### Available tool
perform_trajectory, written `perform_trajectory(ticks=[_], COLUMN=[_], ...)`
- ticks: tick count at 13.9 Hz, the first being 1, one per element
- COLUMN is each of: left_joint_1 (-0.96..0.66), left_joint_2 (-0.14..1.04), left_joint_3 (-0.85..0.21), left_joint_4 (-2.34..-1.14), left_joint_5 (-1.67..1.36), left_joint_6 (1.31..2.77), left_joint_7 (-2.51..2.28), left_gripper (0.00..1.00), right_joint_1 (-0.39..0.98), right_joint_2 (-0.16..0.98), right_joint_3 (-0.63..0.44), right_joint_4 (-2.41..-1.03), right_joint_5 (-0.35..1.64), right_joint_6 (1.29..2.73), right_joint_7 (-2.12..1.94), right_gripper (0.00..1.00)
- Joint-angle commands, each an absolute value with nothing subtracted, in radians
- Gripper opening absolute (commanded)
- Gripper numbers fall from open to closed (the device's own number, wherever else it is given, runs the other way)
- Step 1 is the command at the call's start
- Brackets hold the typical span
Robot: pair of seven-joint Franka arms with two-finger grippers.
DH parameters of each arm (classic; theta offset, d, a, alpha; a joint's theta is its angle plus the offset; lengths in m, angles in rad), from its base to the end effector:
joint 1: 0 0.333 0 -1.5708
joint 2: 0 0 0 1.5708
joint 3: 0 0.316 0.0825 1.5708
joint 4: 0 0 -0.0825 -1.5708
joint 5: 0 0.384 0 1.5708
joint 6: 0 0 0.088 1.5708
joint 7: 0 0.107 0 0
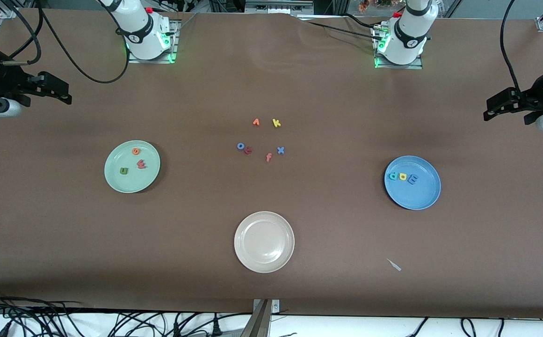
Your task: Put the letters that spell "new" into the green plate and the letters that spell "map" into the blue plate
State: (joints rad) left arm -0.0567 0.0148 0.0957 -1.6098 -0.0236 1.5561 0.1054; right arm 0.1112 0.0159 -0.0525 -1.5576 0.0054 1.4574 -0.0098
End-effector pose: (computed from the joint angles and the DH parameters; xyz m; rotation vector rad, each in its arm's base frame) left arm 0.5552 0.0187 0.5968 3.1111 -0.1026 -0.1038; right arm 0.5457 0.0329 0.6126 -3.1327 -0.1077 0.1823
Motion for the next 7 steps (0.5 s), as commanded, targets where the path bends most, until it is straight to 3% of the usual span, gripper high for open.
perform_trajectory(ticks=[1, 7], left_joint_1=[-0.048, -0.041], left_joint_2=[0.023, 0.025], left_joint_3=[0.091, 0.094], left_joint_4=[-1.612, -1.612], left_joint_5=[-0.035, -0.034], left_joint_6=[1.571, 1.574], left_joint_7=[0.126, 0.126], left_gripper=[1.00, 1.00], right_joint_1=[0.110, 0.114], right_joint_2=[-0.003, 0.002], right_joint_3=[-0.044, -0.044], right_joint_4=[-1.569, -1.569], right_joint_5=[-0.020, -0.021], right_joint_6=[1.451, 1.457], right_joint_7=[-0.020, -0.021], right_gripper=[1.00, 1.00])
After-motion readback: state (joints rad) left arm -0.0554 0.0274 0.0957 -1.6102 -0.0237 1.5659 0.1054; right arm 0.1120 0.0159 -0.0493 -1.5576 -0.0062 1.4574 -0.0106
